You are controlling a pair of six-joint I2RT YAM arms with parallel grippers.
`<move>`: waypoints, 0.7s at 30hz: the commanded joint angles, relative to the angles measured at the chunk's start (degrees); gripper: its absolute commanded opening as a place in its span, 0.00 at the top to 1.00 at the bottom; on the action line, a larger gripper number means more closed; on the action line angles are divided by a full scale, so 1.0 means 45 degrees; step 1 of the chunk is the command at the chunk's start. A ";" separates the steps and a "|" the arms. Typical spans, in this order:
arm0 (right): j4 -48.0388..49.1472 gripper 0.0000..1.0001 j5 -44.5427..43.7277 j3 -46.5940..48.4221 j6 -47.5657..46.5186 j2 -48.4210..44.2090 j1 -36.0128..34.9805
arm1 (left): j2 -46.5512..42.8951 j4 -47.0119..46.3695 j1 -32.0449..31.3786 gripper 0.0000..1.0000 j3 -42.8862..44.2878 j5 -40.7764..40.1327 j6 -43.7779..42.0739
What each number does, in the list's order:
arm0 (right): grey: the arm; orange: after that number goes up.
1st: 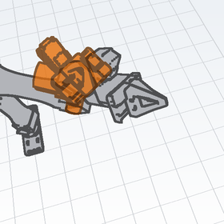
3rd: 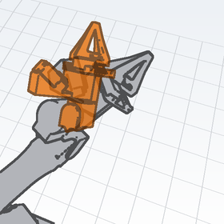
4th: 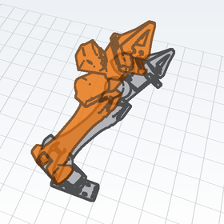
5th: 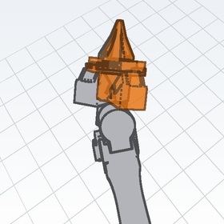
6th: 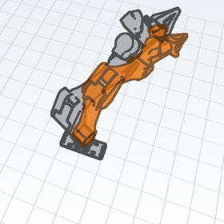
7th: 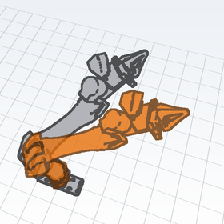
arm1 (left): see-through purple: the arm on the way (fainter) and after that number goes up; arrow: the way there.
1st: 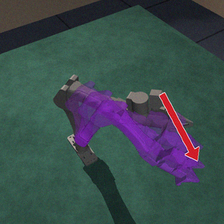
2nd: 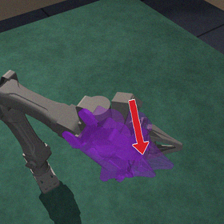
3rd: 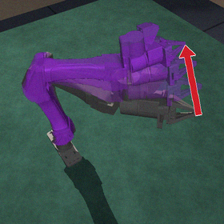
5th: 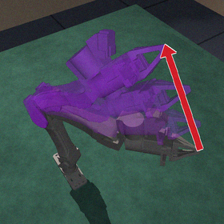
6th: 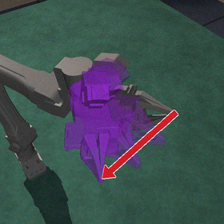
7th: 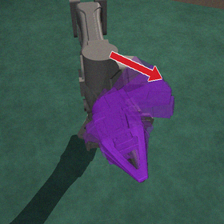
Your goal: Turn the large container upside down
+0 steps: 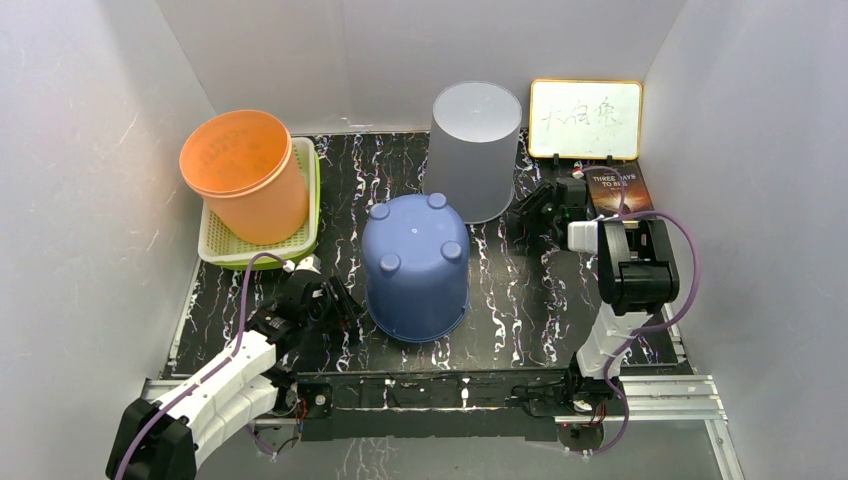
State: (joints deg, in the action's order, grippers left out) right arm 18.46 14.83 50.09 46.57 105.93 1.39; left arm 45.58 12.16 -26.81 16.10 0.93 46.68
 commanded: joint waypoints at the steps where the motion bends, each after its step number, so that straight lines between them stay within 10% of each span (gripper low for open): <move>1: -0.0669 0.59 -0.0157 0.0187 -0.0680 -0.1198 -0.1313 | 0.0080 -0.0003 -0.0019 0.39 -0.0009 0.0228 -0.0079; 21: 0.0037 0.59 -0.0301 0.7118 0.0803 0.3556 -0.2251 | 0.0027 0.0425 -0.0018 0.39 0.0426 0.0073 -0.0071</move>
State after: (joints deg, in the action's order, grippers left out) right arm 15.27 15.16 74.72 49.84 119.37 -8.93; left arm 45.78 12.16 -26.81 16.19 0.99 46.68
